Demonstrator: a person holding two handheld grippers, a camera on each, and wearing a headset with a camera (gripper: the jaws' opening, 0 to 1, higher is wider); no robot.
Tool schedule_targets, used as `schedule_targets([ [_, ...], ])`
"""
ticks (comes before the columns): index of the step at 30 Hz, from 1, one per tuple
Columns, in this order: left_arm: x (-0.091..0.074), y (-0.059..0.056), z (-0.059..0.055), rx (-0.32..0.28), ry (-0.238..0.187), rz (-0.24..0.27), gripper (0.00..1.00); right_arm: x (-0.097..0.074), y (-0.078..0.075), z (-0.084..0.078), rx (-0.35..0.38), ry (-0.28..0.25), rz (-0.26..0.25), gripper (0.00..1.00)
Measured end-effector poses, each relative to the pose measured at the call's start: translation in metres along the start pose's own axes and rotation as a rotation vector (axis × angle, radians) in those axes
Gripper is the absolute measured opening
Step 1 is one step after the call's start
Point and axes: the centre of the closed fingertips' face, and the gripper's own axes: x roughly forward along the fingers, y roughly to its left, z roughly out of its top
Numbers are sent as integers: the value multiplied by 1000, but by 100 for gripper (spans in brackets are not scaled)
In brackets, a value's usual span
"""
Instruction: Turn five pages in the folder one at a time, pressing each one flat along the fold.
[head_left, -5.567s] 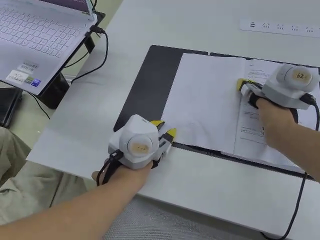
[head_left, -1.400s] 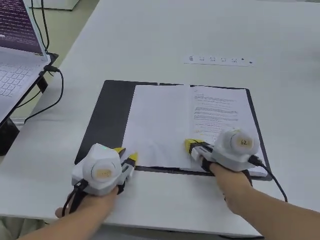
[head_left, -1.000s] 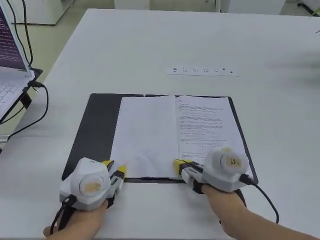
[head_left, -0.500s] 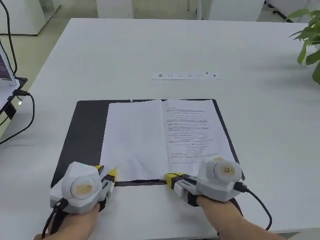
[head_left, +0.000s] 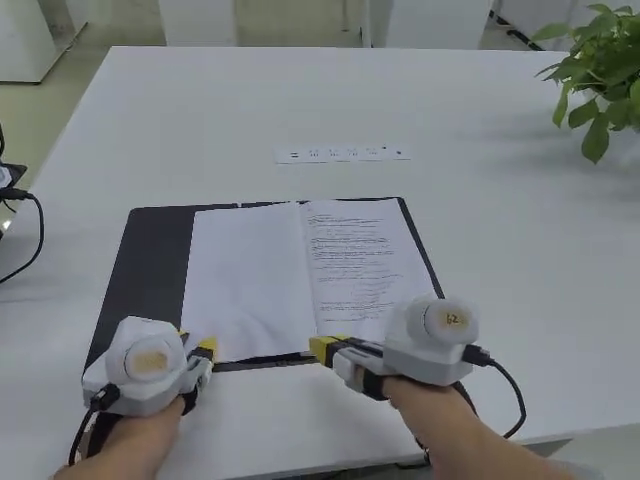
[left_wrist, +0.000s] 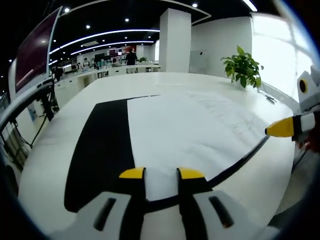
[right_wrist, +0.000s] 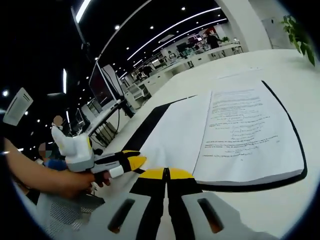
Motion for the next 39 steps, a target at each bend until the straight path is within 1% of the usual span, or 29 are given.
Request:
schedule_targets([
  [1, 0, -5, 1, -44, -6, -25, 27, -3, 1, 3, -1, -5, -3, 0],
  [2, 0, -8, 3, -83, -12, -39, 32, -7, 0, 6, 2, -5, -12, 0],
  [3, 0, -7, 4, -113, 4, -38, 34, -11, 0, 9, 9, -13, -19, 0],
  [4, -1, -7, 3, -131, 21, -38, 35, -13, -1, 15, 17, -37, -23, 0],
  [5, -2, -7, 4, -159, 33, -34, 37, -17, -1, 19, 26, -51, -28, 0],
  [6, -4, -6, 10, -163, 26, -36, 37, -22, -2, 24, 36, -61, -32, 0],
  [7, -7, -8, 18, -163, -1, -47, 36, -28, -4, 31, 46, -83, -38, 0],
  [8, -9, -10, 24, -163, -17, -60, 35, -31, -4, 36, 50, -97, -41, 0],
  [9, -14, -13, 30, -156, -27, -68, 34, -37, -5, 43, 55, -123, -48, 0],
  [10, -19, -15, 36, -160, -32, -79, 35, -41, -6, 48, 59, -139, -53, 0],
  [11, -21, -17, 41, -164, -41, -89, 35, -46, -8, 52, 58, -150, -59, 0],
  [12, -26, -20, 48, -166, -58, -103, 35, -49, -10, 55, 51, -159, -67, 0],
  [13, -30, -21, 53, -172, -67, -110, 36, -52, -12, 59, 46, -170, -78, 0],
  [14, -36, -24, 61, -179, -90, -119, 37, -58, -14, 66, 47, -196, -89, 0],
  [15, -41, -26, 65, -182, -92, -119, 37, -62, -15, 71, 52, -215, -94, 0],
  [17, -50, -29, 73, -198, -110, -126, 37, -67, -19, 77, 66, -228, -105, 0],
  [20, -62, -32, 80, -191, -110, -125, 40, -77, -26, 88, 50, -253, -133, 0],
  [22, -66, -31, 84, -176, -121, -116, 44, -82, -30, 93, 40, -262, -151, 0],
  [24, -73, -31, 87, -156, -122, -111, 48, -86, -34, 96, 26, -270, -169, 0],
  [26, -80, -31, 89, -143, -125, -99, 54, -89, -37, 98, 7, -274, -186, 0],
  [30, -95, -31, 96, -137, -138, -90, 58, -93, -44, 97, -45, -250, -221, 0],
  [32, -101, -32, 97, -128, -133, -91, 59, -93, -46, 96, -64, -235, -230, 1],
  [35, -107, -32, 101, -112, -141, -87, 60, -94, -48, 95, -87, -224, -244, 9],
  [37, -110, -33, 102, -113, -138, -91, 62, -94, -48, 92, -95, -211, -245, 13],
  [39, -113, -35, 102, -110, -139, -89, 63, -95, -51, 90, -105, -201, -257, 20],
])
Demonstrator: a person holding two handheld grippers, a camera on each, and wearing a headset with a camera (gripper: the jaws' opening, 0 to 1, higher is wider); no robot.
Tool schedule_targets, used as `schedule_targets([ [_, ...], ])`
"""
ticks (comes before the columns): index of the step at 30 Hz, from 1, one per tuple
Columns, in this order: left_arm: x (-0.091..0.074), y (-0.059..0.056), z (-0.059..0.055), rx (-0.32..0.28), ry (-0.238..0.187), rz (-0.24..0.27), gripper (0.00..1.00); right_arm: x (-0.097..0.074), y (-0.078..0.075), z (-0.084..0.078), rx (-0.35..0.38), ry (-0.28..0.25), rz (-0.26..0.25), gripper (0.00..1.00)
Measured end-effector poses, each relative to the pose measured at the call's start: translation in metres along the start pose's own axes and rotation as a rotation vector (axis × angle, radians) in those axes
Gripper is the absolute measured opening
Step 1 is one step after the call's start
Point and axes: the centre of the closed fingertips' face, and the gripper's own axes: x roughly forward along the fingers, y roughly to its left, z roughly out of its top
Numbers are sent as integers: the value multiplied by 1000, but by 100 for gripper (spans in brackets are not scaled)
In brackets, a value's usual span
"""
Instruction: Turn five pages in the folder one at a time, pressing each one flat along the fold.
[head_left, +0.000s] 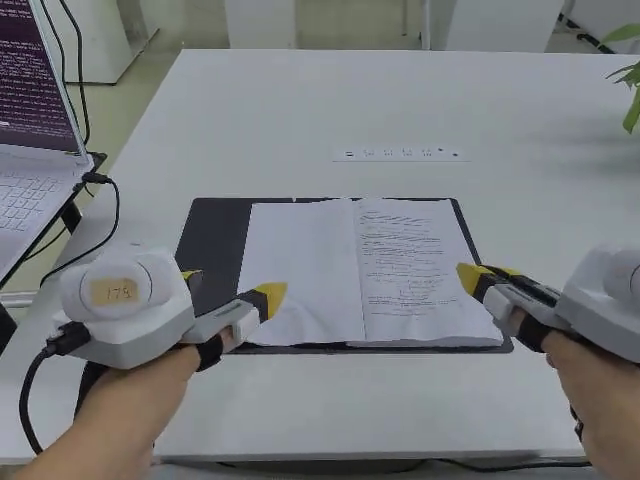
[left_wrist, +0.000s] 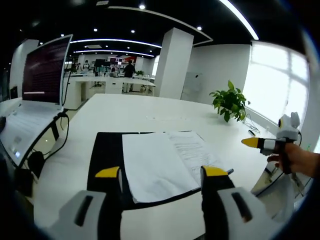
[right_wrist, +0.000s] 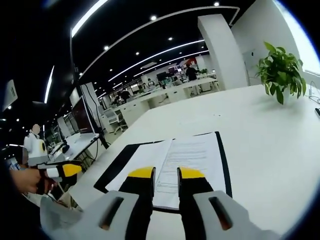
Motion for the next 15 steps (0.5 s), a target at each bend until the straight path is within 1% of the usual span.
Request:
schedule_targets([
  [6, -7, -3, 1, 14, 4, 2, 67, -1, -9, -5, -23, 26, -21, 40],
  [10, -7, -3, 1, 21, 7, 2, 71, -3, -17, -7, -56, 38, -39, 49],
  [12, -8, -5, 1, 24, 10, 3, 75, -4, -19, -8, -66, 42, -41, 57],
  [13, -8, -6, 0, 23, 20, 3, 77, -5, -20, -9, -61, 44, -39, 60],
  [15, -9, -9, 1, 29, 15, 2, 84, -7, -23, -10, -61, 41, -41, 66],
])
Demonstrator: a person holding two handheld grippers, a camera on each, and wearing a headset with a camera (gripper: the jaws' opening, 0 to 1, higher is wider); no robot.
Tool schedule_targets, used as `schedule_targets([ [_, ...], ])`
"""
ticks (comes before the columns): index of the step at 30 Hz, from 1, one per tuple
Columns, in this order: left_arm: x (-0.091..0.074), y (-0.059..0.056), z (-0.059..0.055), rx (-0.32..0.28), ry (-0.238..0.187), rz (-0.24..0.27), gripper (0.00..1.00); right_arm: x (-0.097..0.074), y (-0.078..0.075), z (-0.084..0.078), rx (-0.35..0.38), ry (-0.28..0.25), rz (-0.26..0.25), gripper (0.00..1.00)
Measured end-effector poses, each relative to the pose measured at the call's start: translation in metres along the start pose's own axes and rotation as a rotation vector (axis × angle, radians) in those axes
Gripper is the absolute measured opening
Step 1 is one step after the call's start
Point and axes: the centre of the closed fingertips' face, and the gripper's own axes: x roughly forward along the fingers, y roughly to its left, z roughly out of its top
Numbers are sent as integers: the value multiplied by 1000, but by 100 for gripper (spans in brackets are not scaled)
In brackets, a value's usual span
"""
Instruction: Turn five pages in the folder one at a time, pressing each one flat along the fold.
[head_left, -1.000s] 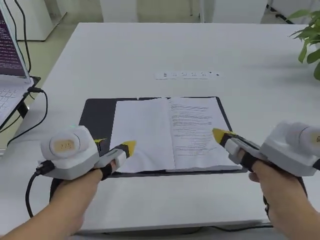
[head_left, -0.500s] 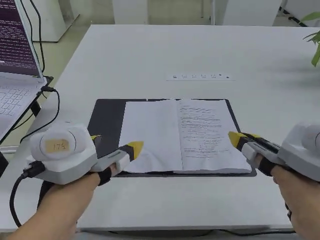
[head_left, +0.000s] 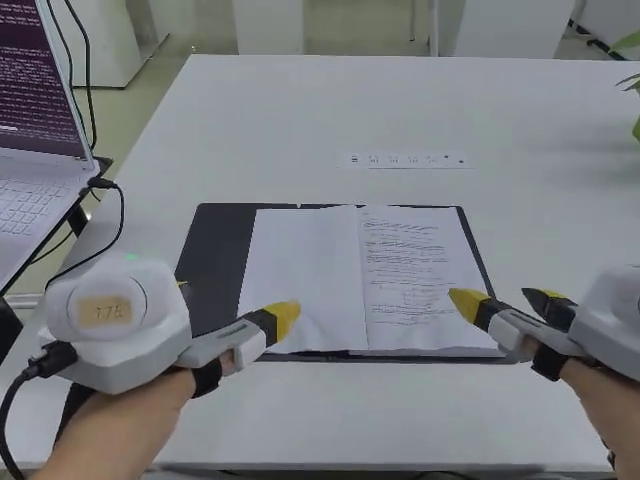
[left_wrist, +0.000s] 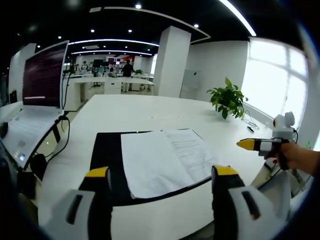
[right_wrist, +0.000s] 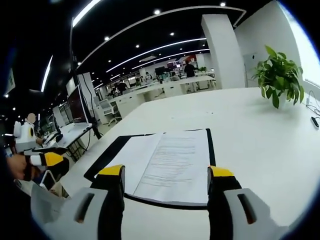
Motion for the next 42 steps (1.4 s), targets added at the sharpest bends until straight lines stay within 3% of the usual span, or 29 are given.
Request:
schedule_targets([
  [4, -1, -5, -1, 67, 4, 4, 90, -3, -6, -4, -23, 2, -16, 79],
  [7, -1, -3, -1, 116, 11, 7, 94, -8, -11, -3, -36, -24, -21, 91],
  [12, -7, 5, -4, 124, 31, 28, 98, -11, -8, 7, -30, -63, 11, 99],
  [15, -13, 9, -6, 80, 66, 46, 99, -13, 3, 6, -41, -33, 44, 100],
  [19, -19, 14, -5, 118, 63, 67, 99, -15, 23, 4, -113, -9, 79, 100],
  [25, -24, 16, -6, 118, 61, 80, 99, -12, 36, -7, -167, 21, 110, 100],
  [35, -13, 19, -17, 129, 88, 76, 97, -15, 29, -15, -149, 38, 111, 100],
  [42, 5, 11, -17, 148, 106, 45, 96, -22, 20, -16, -122, 33, 93, 100],
])
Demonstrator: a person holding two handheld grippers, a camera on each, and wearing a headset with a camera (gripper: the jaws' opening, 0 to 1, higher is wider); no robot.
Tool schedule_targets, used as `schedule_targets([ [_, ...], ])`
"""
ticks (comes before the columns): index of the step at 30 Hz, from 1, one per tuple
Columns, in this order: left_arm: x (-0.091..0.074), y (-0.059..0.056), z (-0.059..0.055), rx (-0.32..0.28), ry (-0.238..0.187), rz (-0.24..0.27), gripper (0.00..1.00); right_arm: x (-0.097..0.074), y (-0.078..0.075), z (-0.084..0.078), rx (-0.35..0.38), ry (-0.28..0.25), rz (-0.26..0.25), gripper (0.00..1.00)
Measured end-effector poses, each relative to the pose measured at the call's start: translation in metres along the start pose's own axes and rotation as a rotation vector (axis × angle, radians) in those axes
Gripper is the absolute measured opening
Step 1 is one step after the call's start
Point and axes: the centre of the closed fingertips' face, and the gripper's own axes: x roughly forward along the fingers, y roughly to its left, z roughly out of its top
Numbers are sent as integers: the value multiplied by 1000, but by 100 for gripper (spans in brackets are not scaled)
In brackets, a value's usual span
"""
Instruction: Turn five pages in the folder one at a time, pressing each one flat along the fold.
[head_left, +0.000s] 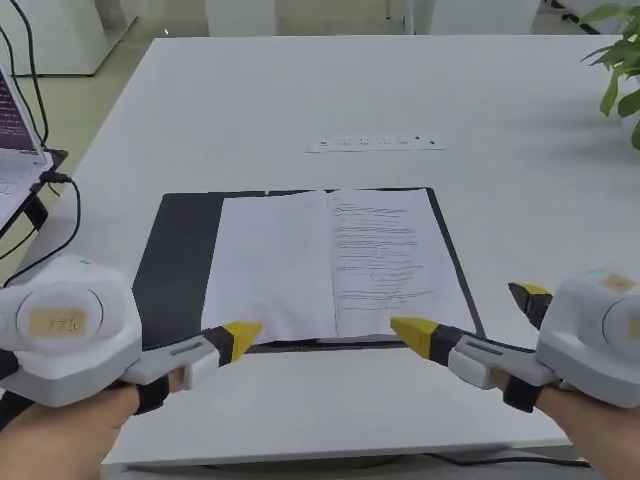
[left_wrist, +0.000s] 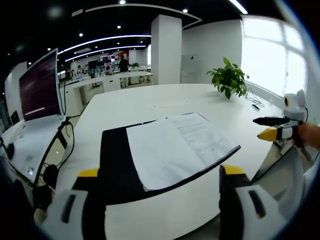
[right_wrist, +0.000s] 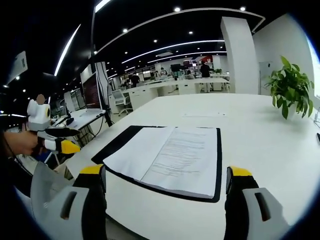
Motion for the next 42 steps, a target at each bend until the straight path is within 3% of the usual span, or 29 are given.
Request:
schedule_targets([
  [6, 12, -6, 3, 8, 12, -26, 93, -2, -3, 2, 10, -13, -13, 99],
  [16, 31, -32, 14, 60, 4, -104, 87, -7, -9, 6, 6, -32, -32, 97],
  [24, 59, -68, 31, 118, -19, -205, 84, -14, -16, 7, 21, -45, -53, 95],
  [29, 81, -96, 34, 125, -19, -268, 81, -18, -16, 5, 22, -44, -49, 95],
  [35, 111, -127, 29, 143, -12, -334, 78, -21, -15, 4, 23, -45, -43, 93],
  [38, 125, -145, 20, 175, 14, -367, 76, -23, -16, 4, 31, -51, -37, 92],
  [42, 144, -160, 10, 180, 40, -388, 74, -25, -17, 4, 34, -52, -35, 92],
])
